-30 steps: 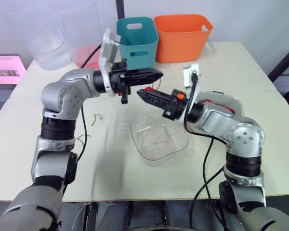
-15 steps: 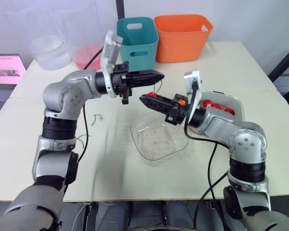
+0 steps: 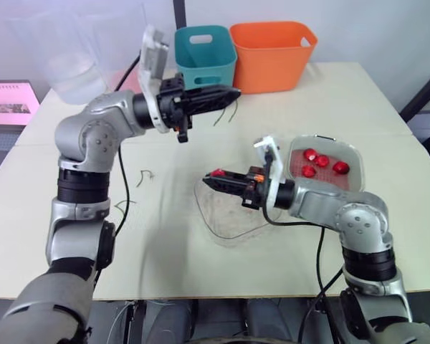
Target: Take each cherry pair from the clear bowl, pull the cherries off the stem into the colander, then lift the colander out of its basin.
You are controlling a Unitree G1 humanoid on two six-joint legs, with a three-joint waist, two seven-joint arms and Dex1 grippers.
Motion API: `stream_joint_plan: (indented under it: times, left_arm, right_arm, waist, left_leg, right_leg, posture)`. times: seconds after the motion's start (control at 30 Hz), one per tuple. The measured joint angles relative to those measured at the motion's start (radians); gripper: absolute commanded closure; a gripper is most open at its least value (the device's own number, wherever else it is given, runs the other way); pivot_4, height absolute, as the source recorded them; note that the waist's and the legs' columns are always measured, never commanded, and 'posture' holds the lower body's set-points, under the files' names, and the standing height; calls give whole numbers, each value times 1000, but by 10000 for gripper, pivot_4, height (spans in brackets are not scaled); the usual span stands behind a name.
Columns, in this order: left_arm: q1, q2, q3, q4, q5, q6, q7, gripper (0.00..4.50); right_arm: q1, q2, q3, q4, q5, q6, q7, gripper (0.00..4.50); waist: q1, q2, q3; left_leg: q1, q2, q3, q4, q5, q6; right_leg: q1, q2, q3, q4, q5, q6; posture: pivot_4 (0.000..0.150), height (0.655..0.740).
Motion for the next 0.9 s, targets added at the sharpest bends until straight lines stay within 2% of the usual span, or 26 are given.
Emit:
stream_joint_plan:
  times: [0.2,0.37,0.53,0.67,0.7,0.73,0.9]
  left_arm:
    - [41,21,-38,-2,43,-36,-26,45000]
    - [72,41,-58,-7,74,-64,-48,45000]
    - [78,40,-75,-9,88,-82,-61,45000]
    - [78,40,-75,-10,89,-83,-63,45000]
    - [79,40,-75,-10,89,-83,-63,45000]
    - [80,40,-75,-10,90,-83,-63,45000]
    - [91,40,-75,-17,93,-83,-63,45000]
  right_arm:
    - [6,-257,-119,6,-30,-5,94,40583]
    - [114,-519,-154,128,-245,-116,245,40583]
    - [178,-606,-104,250,-450,-266,361,40583]
    - [185,-618,-89,319,-545,-331,408,40583]
    - [184,-617,-88,327,-556,-338,417,32317]
    - [184,-617,-88,337,-566,-344,425,29320]
    - [182,-616,-90,355,-598,-359,454,4609]
  waist:
    - [5,0,0]
    - [8,0,0]
    - [-2,0,0]
    - [-3,0,0]
    - [-2,0,0]
    - [-1,-1,0]
    - [2,-1,0]
  left_leg:
    - [0,0,1,0,0,1]
    - [0,-1,2,0,-1,2]
    - [0,0,3,0,-1,1]
    - [0,1,3,0,-1,1]
    - [0,1,3,0,-1,1]
    - [0,1,2,0,-1,1]
    - [0,1,2,0,0,1]
  right_leg:
    - [0,0,0,-1,0,0]
    - [1,0,-1,-2,0,0]
    - [1,1,-1,-2,0,0]
    - [1,1,-1,-2,0,0]
    - [1,1,-1,-2,0,0]
    - [1,1,-1,-2,0,0]
    - [1,1,-1,-2,0,0]
  posture:
    - [1500,7400]
    - [1500,7400]
    - [1500,7400]
    - [1500,7400]
    - [1500,7400]
    - [1500,7400]
    - [1500,7400]
